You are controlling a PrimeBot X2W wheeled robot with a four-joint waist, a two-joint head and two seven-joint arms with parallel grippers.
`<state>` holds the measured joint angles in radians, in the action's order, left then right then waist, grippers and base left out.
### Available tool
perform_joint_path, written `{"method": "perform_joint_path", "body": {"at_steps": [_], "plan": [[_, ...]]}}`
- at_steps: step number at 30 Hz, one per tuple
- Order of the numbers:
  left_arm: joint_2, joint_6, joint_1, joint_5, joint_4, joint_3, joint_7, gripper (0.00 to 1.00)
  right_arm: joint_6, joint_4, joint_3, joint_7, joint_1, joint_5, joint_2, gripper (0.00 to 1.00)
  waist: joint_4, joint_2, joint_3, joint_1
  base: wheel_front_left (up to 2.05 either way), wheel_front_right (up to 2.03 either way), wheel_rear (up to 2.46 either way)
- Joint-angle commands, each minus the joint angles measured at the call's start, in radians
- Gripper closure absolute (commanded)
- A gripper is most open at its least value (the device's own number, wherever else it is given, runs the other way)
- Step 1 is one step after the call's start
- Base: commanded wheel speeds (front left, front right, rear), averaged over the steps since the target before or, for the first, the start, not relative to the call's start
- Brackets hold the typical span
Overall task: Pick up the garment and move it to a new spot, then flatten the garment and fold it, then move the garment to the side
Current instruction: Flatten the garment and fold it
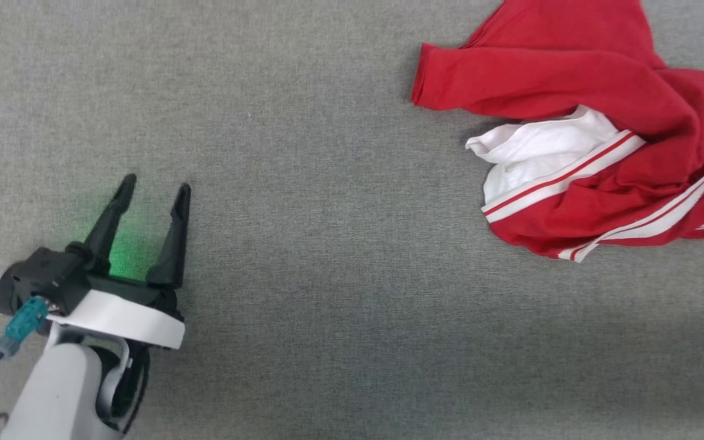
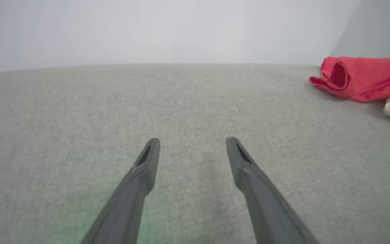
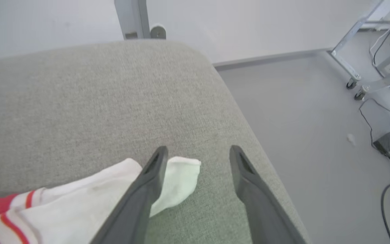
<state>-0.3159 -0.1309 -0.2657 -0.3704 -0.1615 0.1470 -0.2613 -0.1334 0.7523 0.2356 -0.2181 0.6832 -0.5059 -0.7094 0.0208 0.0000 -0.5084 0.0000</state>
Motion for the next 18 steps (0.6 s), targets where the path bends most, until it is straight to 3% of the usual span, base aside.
{"method": "perform_joint_path", "body": {"at_steps": [1,7,10,14,18], "plan": [[-0.023,0.001,-0.022,-0.008,0.012,0.013,-0.005,0.00,0.005,-0.008,0.000,0.036,-0.024,0.005,0.009,0.00,0.012,0.0000,0.017,0.0000,0.00,0.00,0.00],[-0.175,0.001,-0.118,-0.030,0.054,0.162,-0.005,0.00,0.005,-0.085,0.010,0.218,-0.086,0.000,0.034,0.00,0.056,0.0000,0.062,0.0000,0.00,0.00,0.00],[-0.257,0.001,-0.205,-0.072,0.085,0.271,0.043,0.00,0.005,-0.138,0.008,0.289,-0.123,-0.005,0.059,0.00,0.091,0.0000,0.081,0.0000,0.00,0.00,0.00],[-0.338,0.001,-0.344,-0.224,0.143,0.461,0.198,0.00,0.005,-0.232,-0.020,0.336,-0.170,-0.022,0.123,0.00,0.145,0.0000,0.095,0.0000,0.00,0.00,0.00],[-0.375,0.002,-0.507,-0.440,0.183,0.673,0.457,0.00,0.005,-0.318,-0.047,0.338,-0.207,-0.019,0.179,0.00,0.195,0.0000,0.092,0.0000,0.00,0.00,0.00]]}}
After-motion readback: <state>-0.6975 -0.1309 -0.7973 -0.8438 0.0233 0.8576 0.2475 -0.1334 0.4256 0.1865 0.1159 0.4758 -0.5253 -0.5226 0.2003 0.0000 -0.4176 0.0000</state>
